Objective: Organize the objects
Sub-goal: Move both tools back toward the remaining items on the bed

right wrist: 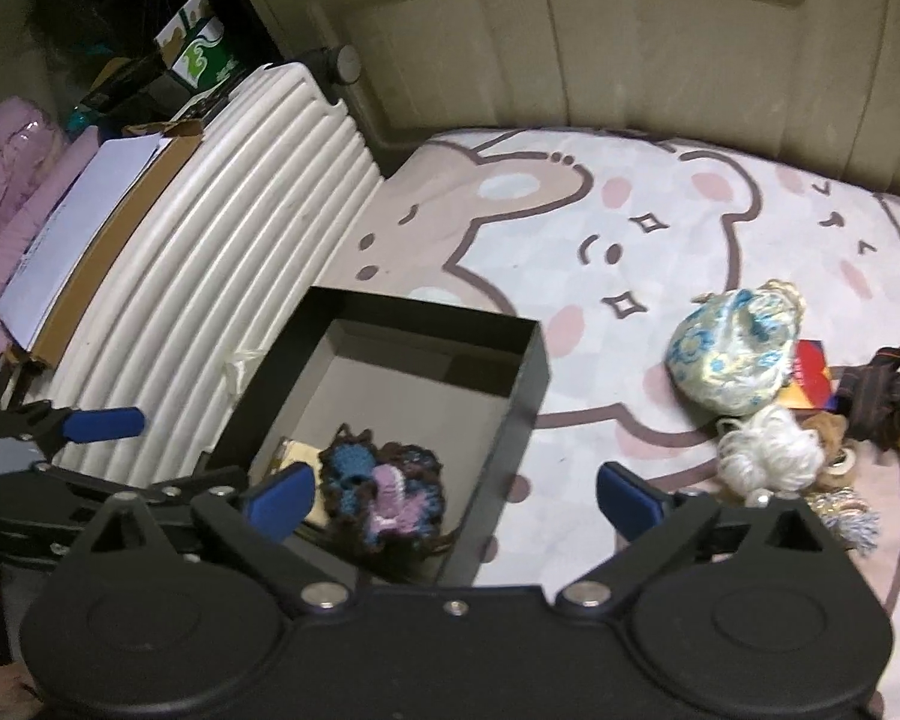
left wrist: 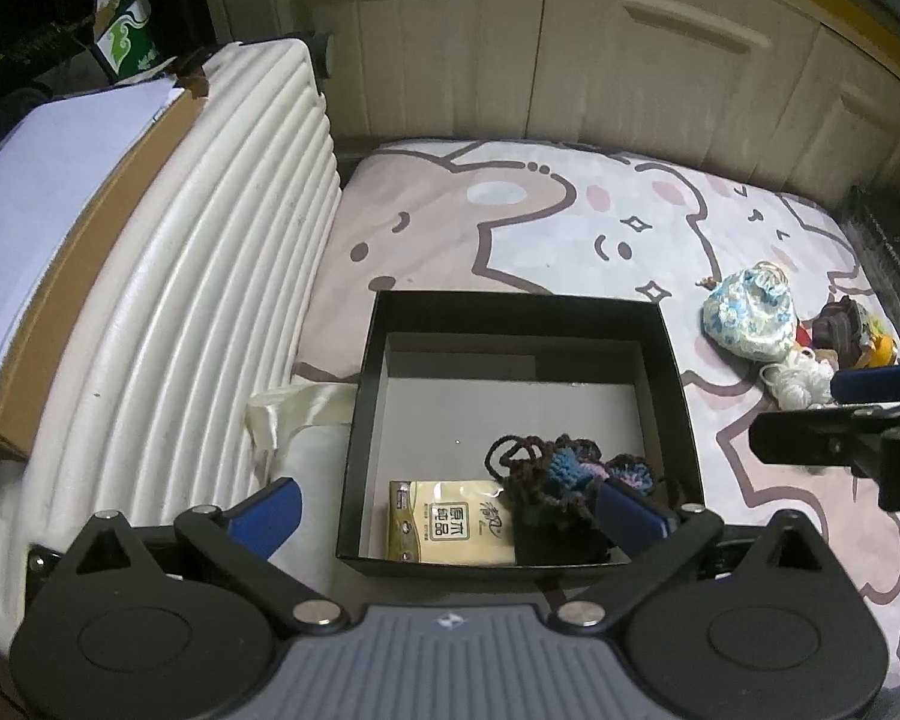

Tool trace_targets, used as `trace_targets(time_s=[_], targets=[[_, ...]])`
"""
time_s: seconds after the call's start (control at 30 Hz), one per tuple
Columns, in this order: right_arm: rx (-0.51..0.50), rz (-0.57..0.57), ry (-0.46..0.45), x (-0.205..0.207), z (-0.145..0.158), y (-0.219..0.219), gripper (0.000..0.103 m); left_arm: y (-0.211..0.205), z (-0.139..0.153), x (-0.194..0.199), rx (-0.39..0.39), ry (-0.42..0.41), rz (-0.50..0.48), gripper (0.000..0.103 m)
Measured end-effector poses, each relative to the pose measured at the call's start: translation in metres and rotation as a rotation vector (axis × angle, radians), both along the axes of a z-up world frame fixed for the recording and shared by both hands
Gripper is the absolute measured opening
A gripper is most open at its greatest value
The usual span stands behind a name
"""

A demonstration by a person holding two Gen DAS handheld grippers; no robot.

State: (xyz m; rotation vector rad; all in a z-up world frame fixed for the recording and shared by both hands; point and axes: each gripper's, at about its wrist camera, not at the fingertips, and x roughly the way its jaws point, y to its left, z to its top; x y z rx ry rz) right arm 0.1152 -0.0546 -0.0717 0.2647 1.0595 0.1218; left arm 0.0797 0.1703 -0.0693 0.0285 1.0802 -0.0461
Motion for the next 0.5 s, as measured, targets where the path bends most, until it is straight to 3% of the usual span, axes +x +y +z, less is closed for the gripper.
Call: trace_targets(time_s=[0.5], targets=[[-0.077, -0.037, -0.030, -0.004, 0.000, -0.022, 0.103, -0.009, 0.017, 0.003, -0.006, -0.032, 0.029, 0.103]])
